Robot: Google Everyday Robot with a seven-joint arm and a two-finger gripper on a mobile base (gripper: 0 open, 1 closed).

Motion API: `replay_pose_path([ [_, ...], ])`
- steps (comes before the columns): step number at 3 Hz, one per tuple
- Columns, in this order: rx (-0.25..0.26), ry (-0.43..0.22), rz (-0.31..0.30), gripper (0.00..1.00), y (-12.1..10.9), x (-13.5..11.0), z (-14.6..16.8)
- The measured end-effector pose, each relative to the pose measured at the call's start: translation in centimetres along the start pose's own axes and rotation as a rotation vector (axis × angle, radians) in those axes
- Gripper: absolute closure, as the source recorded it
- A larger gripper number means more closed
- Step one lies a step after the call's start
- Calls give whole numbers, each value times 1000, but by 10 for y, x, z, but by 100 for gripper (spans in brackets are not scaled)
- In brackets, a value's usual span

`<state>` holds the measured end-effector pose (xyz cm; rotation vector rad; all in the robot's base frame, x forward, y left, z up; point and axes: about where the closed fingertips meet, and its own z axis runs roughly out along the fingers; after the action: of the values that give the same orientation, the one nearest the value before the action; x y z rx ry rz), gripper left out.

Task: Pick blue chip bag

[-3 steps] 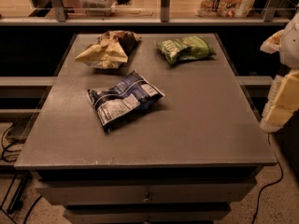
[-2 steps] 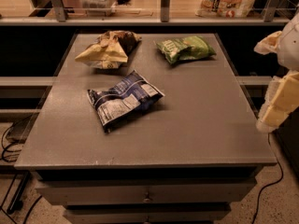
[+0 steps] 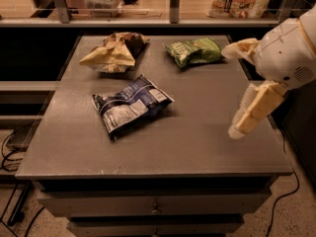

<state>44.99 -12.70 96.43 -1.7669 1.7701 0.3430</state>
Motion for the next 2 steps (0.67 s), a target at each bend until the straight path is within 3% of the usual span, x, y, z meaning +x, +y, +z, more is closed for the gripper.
replay_pose_path([
  [2, -25, -65, -4, 0, 3, -14, 11],
])
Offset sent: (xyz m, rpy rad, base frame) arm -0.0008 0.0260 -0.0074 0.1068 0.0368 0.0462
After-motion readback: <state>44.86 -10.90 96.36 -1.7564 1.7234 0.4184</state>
